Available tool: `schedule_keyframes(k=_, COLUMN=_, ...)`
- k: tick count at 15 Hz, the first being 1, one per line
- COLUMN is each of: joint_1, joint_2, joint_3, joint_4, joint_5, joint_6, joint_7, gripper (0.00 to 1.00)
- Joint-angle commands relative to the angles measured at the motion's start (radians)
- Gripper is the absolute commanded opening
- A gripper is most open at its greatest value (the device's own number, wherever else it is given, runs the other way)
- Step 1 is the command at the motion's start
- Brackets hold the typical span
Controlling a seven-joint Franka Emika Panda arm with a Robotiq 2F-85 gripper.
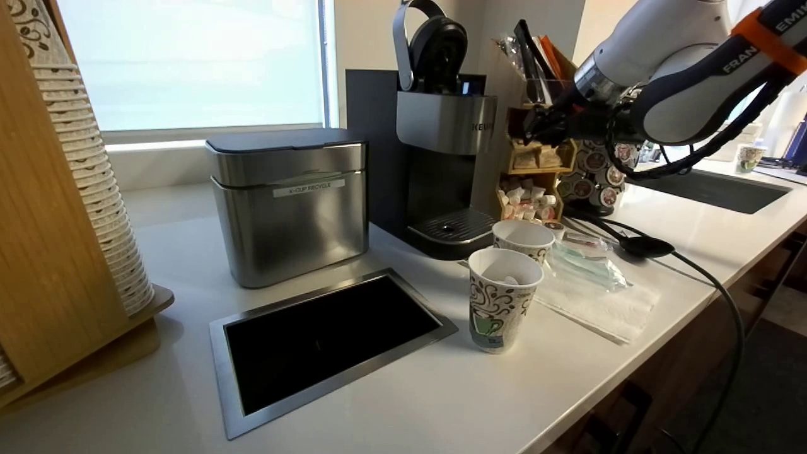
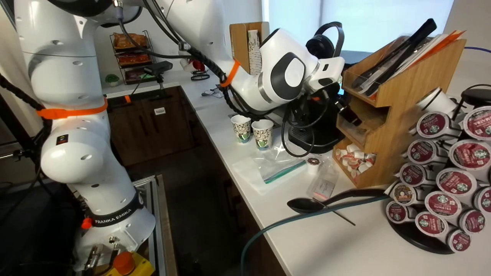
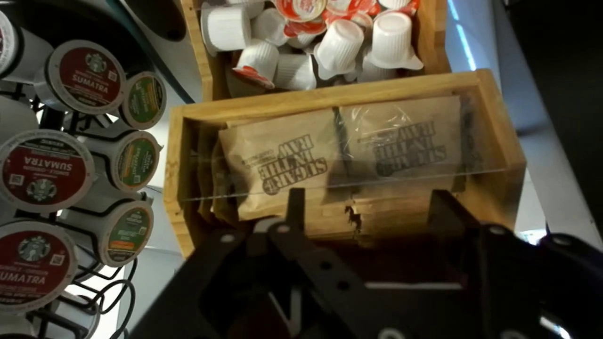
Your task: Remove a cookie from the wooden cupboard
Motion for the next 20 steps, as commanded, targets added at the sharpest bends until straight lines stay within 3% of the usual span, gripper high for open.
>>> schedule_keyframes(k=1, joint_1=0.017, joint_2=0.016, joint_3=-0.024, joint_4=0.016, joint_5=-0.013, joint_6=0.019, joint_7=0.026, gripper=0.99)
schedule_keyframes(k=7, joint_1=0.109, joint_2=0.083, joint_3=-0.160, joint_4=0.102, joint_5=-0.105, joint_6=0.056, joint_7=0.065, gripper=0.98)
schedule_keyframes(k=13, joint_1=0.205, joint_2=0.112, joint_3=-0.249, joint_4=0.086, joint_5=-0.119, joint_6=0.053, joint_7=0.064, gripper=0.99)
schedule_keyframes(k=17, joint_1=0.260, joint_2=0.120, joint_3=-0.304, joint_4=0.073, joint_5=-0.132, joint_6=0.046, joint_7=0.054, gripper=0.86)
schedule_keyframes(k=18, joint_1=0.276, joint_2=0.127, joint_3=-0.324, joint_4=0.076, joint_5=-0.136, joint_6=0.047, joint_7=0.058, gripper=0.77)
schedule_keyframes(k=19, joint_1=0.292, joint_2=0.132, joint_3=-0.343, joint_4=0.077, joint_5=-0.142, joint_6=0.042, joint_7=0.057, gripper=0.79)
schedule_keyframes(k=20, joint_1=0.308, joint_2=0.139, joint_3=-0.363, joint_4=0.079, joint_5=-0.149, joint_6=0.042, joint_7=0.057, gripper=0.74)
